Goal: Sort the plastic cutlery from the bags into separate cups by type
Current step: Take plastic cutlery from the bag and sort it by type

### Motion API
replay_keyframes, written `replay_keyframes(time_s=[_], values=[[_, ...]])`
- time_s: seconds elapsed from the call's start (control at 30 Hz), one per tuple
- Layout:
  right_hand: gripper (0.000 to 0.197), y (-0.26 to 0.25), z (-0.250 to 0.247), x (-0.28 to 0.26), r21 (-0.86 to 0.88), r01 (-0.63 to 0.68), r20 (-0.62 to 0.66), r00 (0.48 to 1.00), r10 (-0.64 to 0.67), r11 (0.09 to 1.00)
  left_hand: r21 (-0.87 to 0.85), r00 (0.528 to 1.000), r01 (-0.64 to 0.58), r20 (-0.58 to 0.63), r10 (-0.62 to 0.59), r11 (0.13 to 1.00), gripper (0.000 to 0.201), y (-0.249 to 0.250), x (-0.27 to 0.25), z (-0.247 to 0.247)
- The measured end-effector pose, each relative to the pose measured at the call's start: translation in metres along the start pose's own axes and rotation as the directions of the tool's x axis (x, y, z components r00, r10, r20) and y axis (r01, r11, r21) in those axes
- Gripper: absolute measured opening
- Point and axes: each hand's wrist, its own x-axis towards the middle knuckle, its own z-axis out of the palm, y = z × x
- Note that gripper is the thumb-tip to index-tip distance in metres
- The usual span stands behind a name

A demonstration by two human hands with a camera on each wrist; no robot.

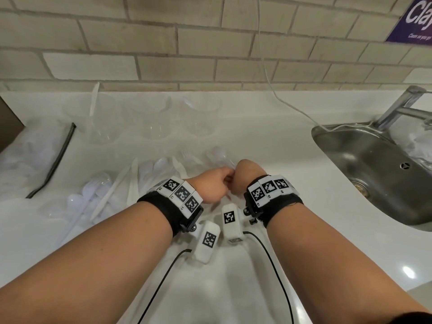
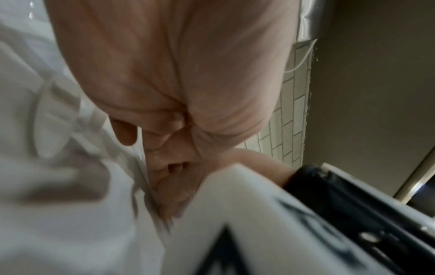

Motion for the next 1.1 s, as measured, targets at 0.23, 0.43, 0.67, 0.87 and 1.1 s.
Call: replay_keyframes(time_s=[0.23, 0.43, 0.67, 0.87, 1.1], values=[[0.014, 0.003, -0.007, -0.01, -0.036, 0.084, 0.031, 0.996, -0.083, 0.996, 0.012, 0.952, 0.078, -0.298, -0.071, 0.997, 0.042, -0.012, 0.003, -0.019], [0.022, 0.011, 0.001, -0.006, 0.017, 0.069, 0.016, 0.998, -0.069, 0.998, -0.168, 0.899, 0.154, -0.384, -0.209, 0.974, 0.059, -0.007, 0.004, -0.027], [0.024, 0.021, 0.007, -0.002, 0.002, 0.175, -0.018, 0.984, -0.175, 0.984, -0.193, 0.911, 0.145, -0.356, -0.207, 0.97, 0.044, 0.0, 0.01, -0.028], [0.019, 0.024, 0.014, 0.003, 0.032, 0.219, -0.016, 0.976, -0.219, 0.975, -0.238, 0.922, 0.128, -0.328, -0.204, 0.963, 0.024, 0.002, 0.007, -0.021], [0.015, 0.026, -0.002, 0.003, 0.167, 0.205, -0.016, 0.979, -0.205, 0.964, -0.448, 0.924, -0.002, -0.343, -0.17, 0.894, 0.038, 0.004, -0.003, -0.026]])
